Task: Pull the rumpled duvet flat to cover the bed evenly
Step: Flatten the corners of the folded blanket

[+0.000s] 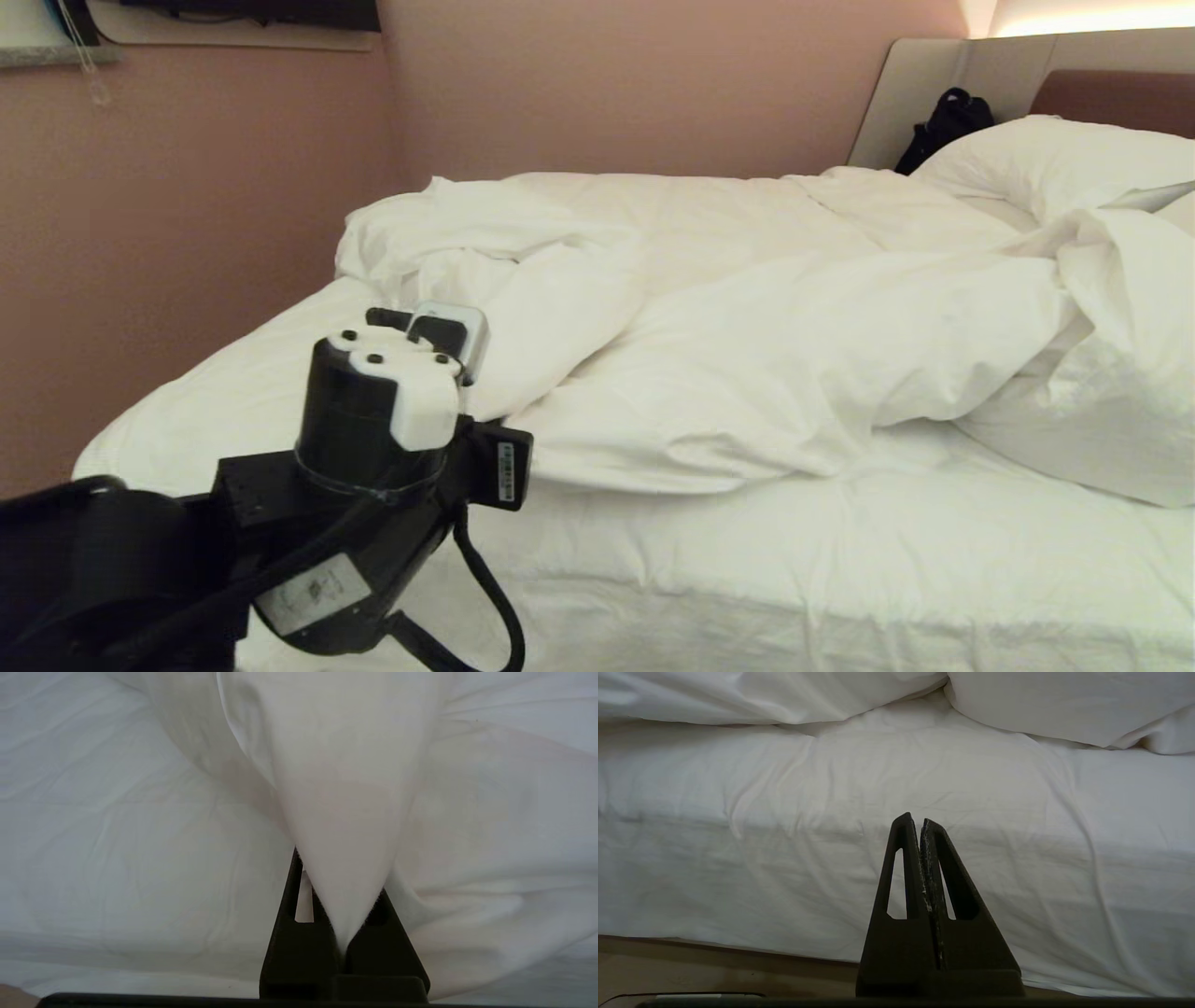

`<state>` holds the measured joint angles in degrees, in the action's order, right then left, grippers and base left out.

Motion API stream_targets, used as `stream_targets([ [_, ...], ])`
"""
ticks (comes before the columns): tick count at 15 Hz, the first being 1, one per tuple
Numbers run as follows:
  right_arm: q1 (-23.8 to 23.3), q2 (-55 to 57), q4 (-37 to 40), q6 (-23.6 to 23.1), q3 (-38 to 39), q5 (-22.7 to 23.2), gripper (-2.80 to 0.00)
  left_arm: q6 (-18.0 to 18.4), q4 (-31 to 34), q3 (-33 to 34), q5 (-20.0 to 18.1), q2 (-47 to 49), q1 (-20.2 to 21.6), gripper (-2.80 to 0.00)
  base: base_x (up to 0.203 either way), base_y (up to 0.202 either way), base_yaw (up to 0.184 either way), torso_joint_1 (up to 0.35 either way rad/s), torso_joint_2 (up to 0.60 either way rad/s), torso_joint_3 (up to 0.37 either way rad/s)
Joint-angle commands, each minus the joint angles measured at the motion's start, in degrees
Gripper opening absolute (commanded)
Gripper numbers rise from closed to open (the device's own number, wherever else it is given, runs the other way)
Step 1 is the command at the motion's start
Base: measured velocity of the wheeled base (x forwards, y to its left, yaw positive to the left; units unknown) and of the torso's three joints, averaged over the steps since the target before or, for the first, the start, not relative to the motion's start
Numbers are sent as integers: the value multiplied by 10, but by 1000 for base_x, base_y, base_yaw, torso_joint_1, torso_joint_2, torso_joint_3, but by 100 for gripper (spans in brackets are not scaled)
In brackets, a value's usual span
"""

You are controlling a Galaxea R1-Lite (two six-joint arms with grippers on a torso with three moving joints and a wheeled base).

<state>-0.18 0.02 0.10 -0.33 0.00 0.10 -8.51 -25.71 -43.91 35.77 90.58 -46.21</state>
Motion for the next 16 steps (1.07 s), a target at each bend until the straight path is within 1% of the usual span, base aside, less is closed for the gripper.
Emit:
stream_targets([
  [1,0,0,0,0,0,0,-280,-1,3,7,3,-23,4,-280,0,0,0,0,0,0],
  [6,0,0,0,0,0,1,-280,-2,1,43,3,-36,4,-280,0,0,0,0,0,0],
  [8,0,0,0,0,0,0,-280,-1,4,46,3,-61,4,-280,0,0,0,0,0,0],
  [10,0,0,0,0,0,0,-280,-2,24,49,2,-83,4,-280,0,0,0,0,0,0],
  [14,0,0,0,0,0,0,-280,-3,41,52,2,-117,4,-280,0,0,0,0,0,0],
  [16,0,0,0,0,0,0,-280,-3,65,58,2,-135,4,-280,0,0,0,0,0,0],
])
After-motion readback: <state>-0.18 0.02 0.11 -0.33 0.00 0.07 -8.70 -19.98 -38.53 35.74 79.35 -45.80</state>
